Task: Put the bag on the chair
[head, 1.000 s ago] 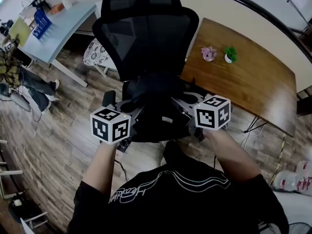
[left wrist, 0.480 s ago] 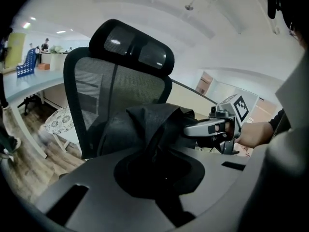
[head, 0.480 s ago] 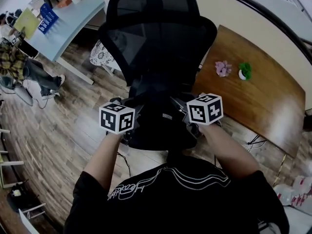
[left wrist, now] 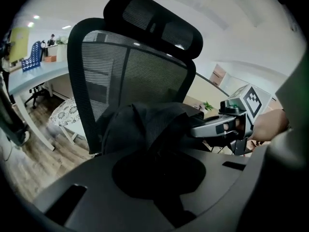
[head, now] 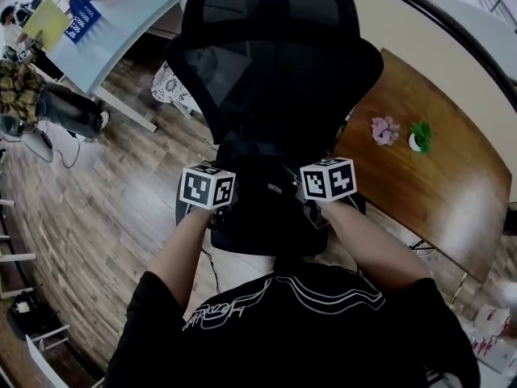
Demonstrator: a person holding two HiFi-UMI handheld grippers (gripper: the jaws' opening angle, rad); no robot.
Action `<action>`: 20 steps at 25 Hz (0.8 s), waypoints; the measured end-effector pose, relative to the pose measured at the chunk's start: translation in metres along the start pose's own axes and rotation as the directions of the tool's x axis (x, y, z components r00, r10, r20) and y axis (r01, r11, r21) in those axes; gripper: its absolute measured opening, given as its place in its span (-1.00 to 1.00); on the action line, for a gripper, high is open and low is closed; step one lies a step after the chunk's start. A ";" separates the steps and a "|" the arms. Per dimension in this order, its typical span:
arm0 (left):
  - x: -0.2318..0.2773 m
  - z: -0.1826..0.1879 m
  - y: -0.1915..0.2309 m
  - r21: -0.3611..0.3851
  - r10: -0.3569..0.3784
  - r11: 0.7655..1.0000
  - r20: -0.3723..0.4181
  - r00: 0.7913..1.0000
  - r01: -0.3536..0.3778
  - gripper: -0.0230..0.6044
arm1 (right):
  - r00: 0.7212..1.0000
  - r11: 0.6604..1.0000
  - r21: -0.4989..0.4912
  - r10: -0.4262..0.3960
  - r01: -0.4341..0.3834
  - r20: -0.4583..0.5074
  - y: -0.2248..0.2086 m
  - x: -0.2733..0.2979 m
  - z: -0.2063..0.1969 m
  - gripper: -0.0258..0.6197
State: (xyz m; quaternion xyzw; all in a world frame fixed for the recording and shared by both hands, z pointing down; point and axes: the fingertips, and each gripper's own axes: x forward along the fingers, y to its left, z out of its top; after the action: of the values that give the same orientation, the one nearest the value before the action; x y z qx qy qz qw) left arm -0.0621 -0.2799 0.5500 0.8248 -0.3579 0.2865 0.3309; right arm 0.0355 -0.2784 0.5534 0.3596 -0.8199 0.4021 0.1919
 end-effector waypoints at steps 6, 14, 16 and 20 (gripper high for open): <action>0.019 -0.001 0.021 -0.066 0.047 0.997 0.015 0.999 -0.046 -0.77 | 1.000 1.000 0.020 -0.008 0.008 0.020 -0.010 0.025 0.002 -0.86; 0.030 -0.004 0.029 -0.101 0.064 0.993 0.028 0.998 -0.061 -0.76 | 1.000 1.000 -0.004 -0.029 0.029 -0.010 -0.018 0.038 -0.001 -0.88; 0.029 -0.007 0.033 -0.103 0.078 0.992 0.030 0.997 -0.074 -0.73 | 0.999 0.999 -0.027 -0.040 0.040 -0.025 -0.017 0.041 -0.004 -0.87; 0.024 -0.011 0.042 -0.162 0.112 0.981 0.032 0.993 -0.106 -0.46 | 0.998 0.997 -0.070 -0.046 0.042 -0.049 -0.013 0.043 -0.007 -0.78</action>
State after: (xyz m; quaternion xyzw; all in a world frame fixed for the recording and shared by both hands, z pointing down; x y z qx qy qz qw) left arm -0.0833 -0.3030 0.5881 0.7805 -0.4312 0.2576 0.3722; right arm 0.0169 -0.2968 0.5907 0.3606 -0.8200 0.3782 0.2336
